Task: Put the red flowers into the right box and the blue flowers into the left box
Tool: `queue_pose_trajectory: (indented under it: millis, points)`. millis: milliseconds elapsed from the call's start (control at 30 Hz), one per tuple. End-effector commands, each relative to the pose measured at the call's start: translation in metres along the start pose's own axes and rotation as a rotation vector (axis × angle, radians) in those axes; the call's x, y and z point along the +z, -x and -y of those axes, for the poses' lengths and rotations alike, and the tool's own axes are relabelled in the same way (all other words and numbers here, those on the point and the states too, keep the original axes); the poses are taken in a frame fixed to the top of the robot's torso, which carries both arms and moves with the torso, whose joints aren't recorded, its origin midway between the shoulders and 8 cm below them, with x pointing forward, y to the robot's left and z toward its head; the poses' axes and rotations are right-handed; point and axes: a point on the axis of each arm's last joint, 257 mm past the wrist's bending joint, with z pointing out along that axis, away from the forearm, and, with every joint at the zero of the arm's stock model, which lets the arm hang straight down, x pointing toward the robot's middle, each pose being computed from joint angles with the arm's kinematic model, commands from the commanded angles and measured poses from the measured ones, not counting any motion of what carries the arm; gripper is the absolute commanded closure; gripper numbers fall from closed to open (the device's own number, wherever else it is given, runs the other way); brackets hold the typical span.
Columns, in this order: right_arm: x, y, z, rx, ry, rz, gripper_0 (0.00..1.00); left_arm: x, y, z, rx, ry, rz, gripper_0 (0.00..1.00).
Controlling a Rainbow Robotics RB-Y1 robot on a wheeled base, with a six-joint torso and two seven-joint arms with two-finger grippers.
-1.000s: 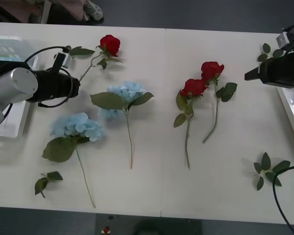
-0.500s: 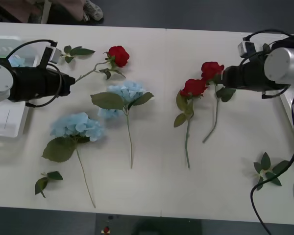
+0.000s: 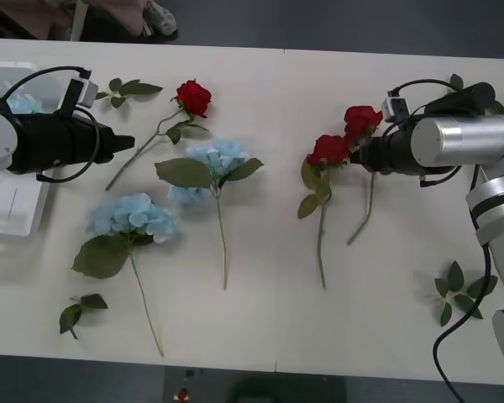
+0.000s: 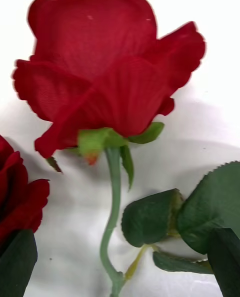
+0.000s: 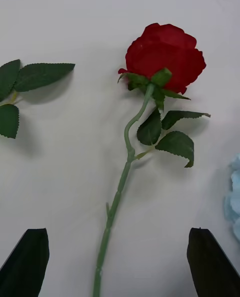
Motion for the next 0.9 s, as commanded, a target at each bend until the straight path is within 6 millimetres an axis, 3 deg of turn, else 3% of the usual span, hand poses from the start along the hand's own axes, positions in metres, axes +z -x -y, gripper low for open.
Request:
queue_pose_trajectory:
  millis: [33,300,400,467,567,600,900]
  points:
    - [-0.006,0.022,-0.007,0.022,-0.003,0.037,0.00,0.002,0.032,-0.008,0.131,0.050,0.024,0.21]
    - [0.004,0.015,-0.006,0.004,-0.020,0.039,0.01,0.038,0.046,-0.003,0.162,0.097,0.020,0.21]
    - [0.007,0.010,-0.005,0.004,-0.027,0.029,0.10,0.055,0.051,0.001,0.170,0.127,0.038,0.21]
    - [0.008,0.008,-0.004,0.002,-0.031,0.026,0.38,0.063,0.051,0.005,0.180,0.135,0.035,0.21]
    - [0.009,0.007,-0.003,-0.001,-0.036,0.022,0.89,0.071,0.049,0.011,0.201,0.141,0.024,0.21]
    - [0.009,0.006,-0.002,0.000,-0.039,0.020,1.00,0.074,0.044,0.012,0.214,0.145,0.013,0.21]
    - [0.009,0.005,-0.002,0.012,-0.040,0.019,1.00,0.087,0.007,0.016,0.161,0.132,-0.042,0.22]
